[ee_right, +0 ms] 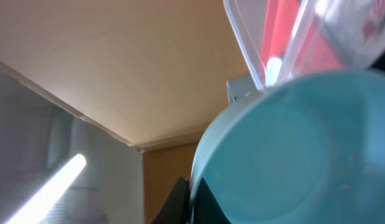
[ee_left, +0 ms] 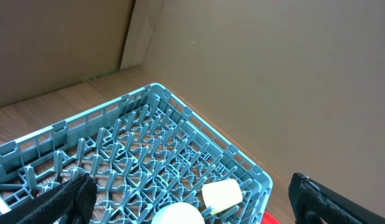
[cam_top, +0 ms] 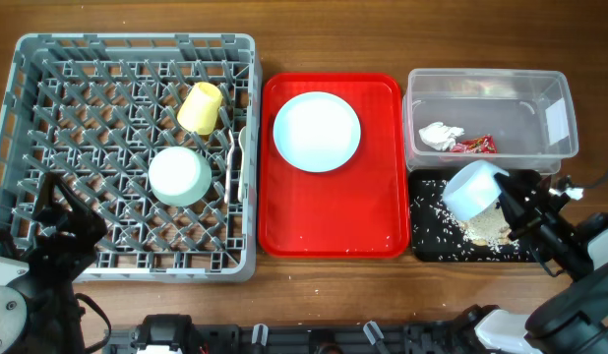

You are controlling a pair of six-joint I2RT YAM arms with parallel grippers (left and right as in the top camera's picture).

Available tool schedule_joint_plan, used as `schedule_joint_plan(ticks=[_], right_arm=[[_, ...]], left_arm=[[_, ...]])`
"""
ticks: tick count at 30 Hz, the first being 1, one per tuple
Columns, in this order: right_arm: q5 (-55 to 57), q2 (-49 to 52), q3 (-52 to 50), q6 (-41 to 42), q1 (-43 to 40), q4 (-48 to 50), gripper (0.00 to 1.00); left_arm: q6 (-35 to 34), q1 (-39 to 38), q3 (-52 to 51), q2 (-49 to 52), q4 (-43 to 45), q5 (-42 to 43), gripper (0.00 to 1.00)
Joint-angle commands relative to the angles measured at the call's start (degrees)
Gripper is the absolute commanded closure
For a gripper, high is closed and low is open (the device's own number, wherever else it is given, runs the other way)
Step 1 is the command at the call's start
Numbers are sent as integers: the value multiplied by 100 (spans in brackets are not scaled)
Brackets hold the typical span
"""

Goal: Sort waste into correct bins and load items into the dishwasher rack
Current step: 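Tip the rice bowl over the black tray to dump the rice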

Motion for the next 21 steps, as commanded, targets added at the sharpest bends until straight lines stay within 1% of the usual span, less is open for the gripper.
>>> schedule_joint_plan(ticks=[1, 4, 7, 8, 9, 11, 12, 15, 18, 19, 21], right_arm=[[-232, -111, 17, 463, 4, 337, 96], [-372, -269, 66, 570, 2, 17, 96], [-369, -603, 72, 553, 33, 28, 96], [-367, -758, 70, 520, 85, -367, 96], [-363, -935, 70, 568, 118, -492, 96], [-369, -1233, 70, 1193, 118, -229, 96], [-365, -1423, 70, 1325, 116, -293, 96], [-367, -1770, 70, 2087, 127, 682, 96], [-372, -1928, 70, 2243, 133, 876, 96], [-365, -1982, 70, 2223, 155, 656, 96], [-323, -2000, 70, 2376, 153, 1084, 96]], left_arm=[[-55, 44, 33, -4, 17, -92, 0], [-55, 44, 33, -4, 17, -92, 0], [-55, 44, 33, -4, 17, -92, 0], [-55, 44, 33, -4, 17, -92, 0], [-55, 44, 33, -4, 17, -90, 0], [-55, 44, 33, -4, 17, -92, 0], [-55, 44, 33, -4, 17, -90, 0], [-55, 44, 33, -4, 17, -90, 0], [-55, 44, 33, -4, 17, -92, 0], [-55, 44, 33, -4, 15, -92, 0], [-55, 44, 33, -4, 15, -92, 0]])
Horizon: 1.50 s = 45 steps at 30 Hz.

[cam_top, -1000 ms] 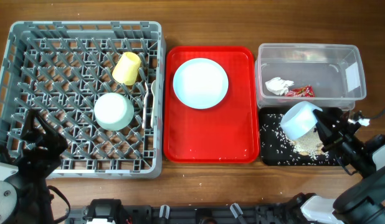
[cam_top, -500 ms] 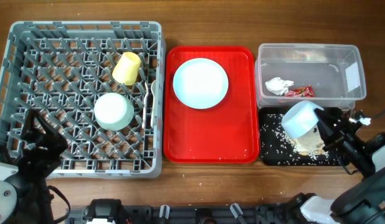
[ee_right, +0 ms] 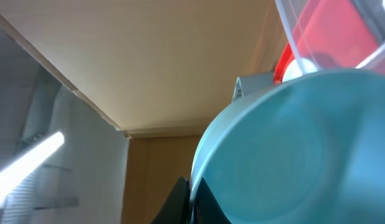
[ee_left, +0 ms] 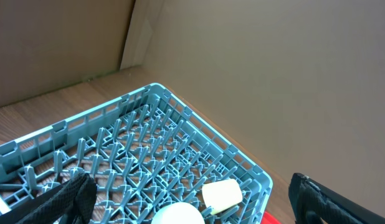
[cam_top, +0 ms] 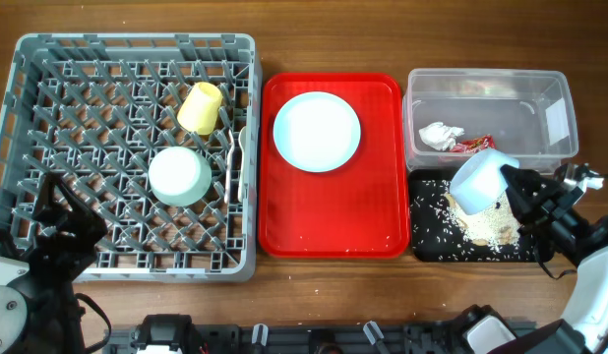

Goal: Sort waste into correct bins and load items into the dishwasher rack
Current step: 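Tip the rice bowl over the black tray to dump the rice, then carry the empty blue bowl left and set it on the red tray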

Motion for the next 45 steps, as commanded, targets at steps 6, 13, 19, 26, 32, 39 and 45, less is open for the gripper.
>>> schedule_joint_plan(ticks=[6, 13, 19, 26, 32, 39, 45], right_arm=[[-363, -166, 39, 616, 46, 385, 96], [-275, -485, 39, 826, 164, -125, 96], [28, -632, 44, 1886, 564, 2133, 96], [968, -693, 57, 7158, 2900, 9455, 96], [1141, -68, 125, 5628, 5490, 8725, 96], [4916, 1108, 127, 2409, 8293, 4990, 96], [7532, 1410, 127, 2260, 9790, 4367, 96]], left_arm=[[-57, 44, 33, -4, 11, -92, 0], [-57, 44, 33, -4, 11, -92, 0], [-57, 44, 33, -4, 11, -90, 0], [-57, 44, 33, -4, 11, -90, 0], [-57, 44, 33, -4, 11, -90, 0], [-57, 44, 33, -4, 11, -92, 0], [-57, 44, 33, -4, 11, -92, 0]])
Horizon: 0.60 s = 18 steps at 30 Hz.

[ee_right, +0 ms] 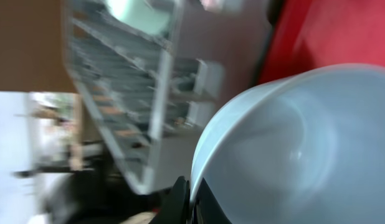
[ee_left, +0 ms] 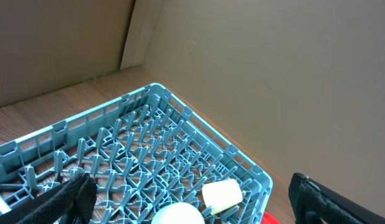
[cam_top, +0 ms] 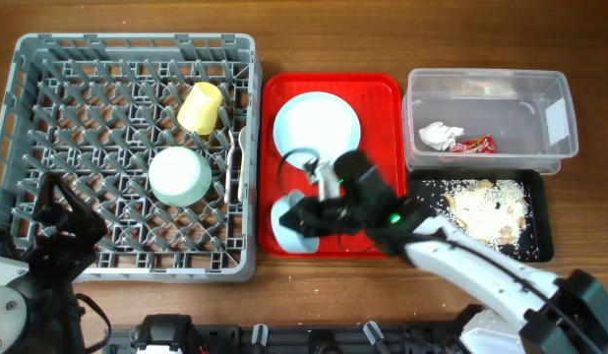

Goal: Sort waste into correct bins and load items into the dishwasher rack
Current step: 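Carry the empty blue bowl left and set it on the red tray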

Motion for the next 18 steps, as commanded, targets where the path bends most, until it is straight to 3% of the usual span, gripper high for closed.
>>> schedule_joint_plan(ticks=[1, 7, 11, 16, 18], right_arm=[[1996, 48, 28, -356, 557, -66, 95], [2116, 33, 31, -439, 732, 2, 44], [2214, -455, 297, -1346, 535, -531, 14], [3359, -1814, 1169, -2186, 221, -2240, 1], [3912, -2643, 1565, -2570, 223, -2944, 0]], left_arm=[[-55, 44, 33, -4, 13, -92, 0], [-55, 44, 33, -4, 13, -92, 0], [-55, 44, 33, -4, 13, -92, 0], [-55, 44, 33, -4, 13, -92, 0], [-55, 44, 33, -4, 13, -90, 0]])
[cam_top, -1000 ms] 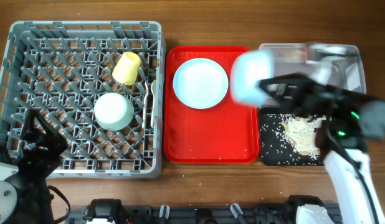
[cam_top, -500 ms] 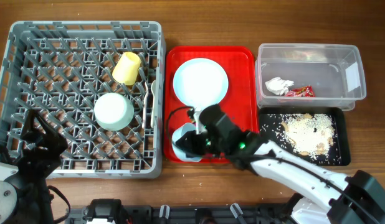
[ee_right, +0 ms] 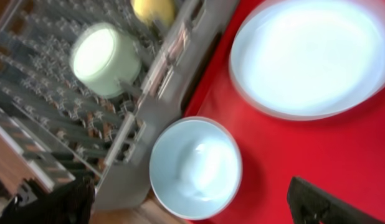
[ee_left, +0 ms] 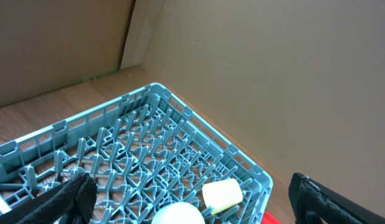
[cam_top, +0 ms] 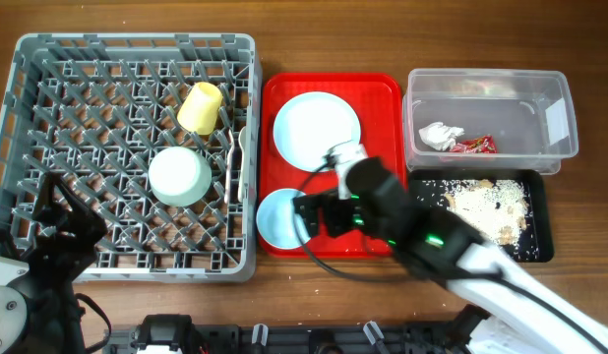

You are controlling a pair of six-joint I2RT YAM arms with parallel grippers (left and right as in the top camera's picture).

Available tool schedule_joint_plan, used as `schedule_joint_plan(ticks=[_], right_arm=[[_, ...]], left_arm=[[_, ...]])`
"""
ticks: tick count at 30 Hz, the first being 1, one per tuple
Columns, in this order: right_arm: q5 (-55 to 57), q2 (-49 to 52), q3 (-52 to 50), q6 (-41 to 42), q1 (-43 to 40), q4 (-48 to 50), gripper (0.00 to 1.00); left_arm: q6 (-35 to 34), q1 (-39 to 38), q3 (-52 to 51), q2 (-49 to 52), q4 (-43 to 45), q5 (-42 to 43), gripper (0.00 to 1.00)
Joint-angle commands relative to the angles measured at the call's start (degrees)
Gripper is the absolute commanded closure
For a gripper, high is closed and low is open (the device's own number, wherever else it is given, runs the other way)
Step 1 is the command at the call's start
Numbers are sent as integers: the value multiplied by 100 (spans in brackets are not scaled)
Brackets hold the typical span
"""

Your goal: Sort waste into correct bins and load items into the dishwasher rack

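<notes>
A light blue bowl [cam_top: 282, 218] sits upright and free on the front left corner of the red tray [cam_top: 373, 221]. My right gripper [cam_top: 311, 215] hovers just to its right, open with nothing in it. The right wrist view shows the bowl [ee_right: 195, 167] between and below the spread fingers [ee_right: 323, 205]. A light blue plate [cam_top: 317, 131] lies at the back of the tray. The grey dishwasher rack [cam_top: 19, 118] holds a yellow cup [cam_top: 200, 106] and an upturned pale green bowl [cam_top: 180, 175]. My left gripper [cam_top: 58, 224] stays open over the rack's front left corner.
A clear bin [cam_top: 540, 147] at the back right holds a crumpled tissue [cam_top: 439, 136] and a red wrapper [cam_top: 473, 146]. In front of it a black tray [cam_top: 427, 241] carries scattered rice and food scraps. A utensil lies along the rack's right edge [cam_top: 235, 152].
The bowl, then tilted in my right gripper over the tray's front left corner, now rests upright on the tray. The gripper has opened and sits beside it. The left arm is unmoved.
My right gripper first held the bowl tipped over the black tray, where rice and scraps lay, and stayed there at the following moment. Then it had the bowl at the red tray's front left corner. Now the bowl stands there, let go.
</notes>
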Motion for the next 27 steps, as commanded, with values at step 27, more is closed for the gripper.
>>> schedule_joint_plan(ticks=[27], right_arm=[[2697, -5606, 1204, 57, 9, -4269, 0]], left_arm=[[-55, 44, 33, -4, 13, -92, 0]])
